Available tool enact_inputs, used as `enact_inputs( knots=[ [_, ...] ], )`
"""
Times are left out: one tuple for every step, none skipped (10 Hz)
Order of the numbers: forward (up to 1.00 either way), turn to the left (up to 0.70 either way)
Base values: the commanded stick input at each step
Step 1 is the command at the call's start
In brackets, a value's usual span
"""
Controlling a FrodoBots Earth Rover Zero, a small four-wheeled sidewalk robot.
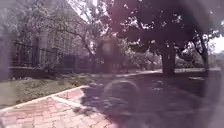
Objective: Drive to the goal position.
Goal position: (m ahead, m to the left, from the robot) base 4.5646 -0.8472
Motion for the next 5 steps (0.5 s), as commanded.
enact_inputs(
  knots=[
    [0.70, 0.00],
    [0.70, 0.00],
    [0.70, 0.00],
    [0.70, 0.00],
    [0.70, 0.00]
  ],
)
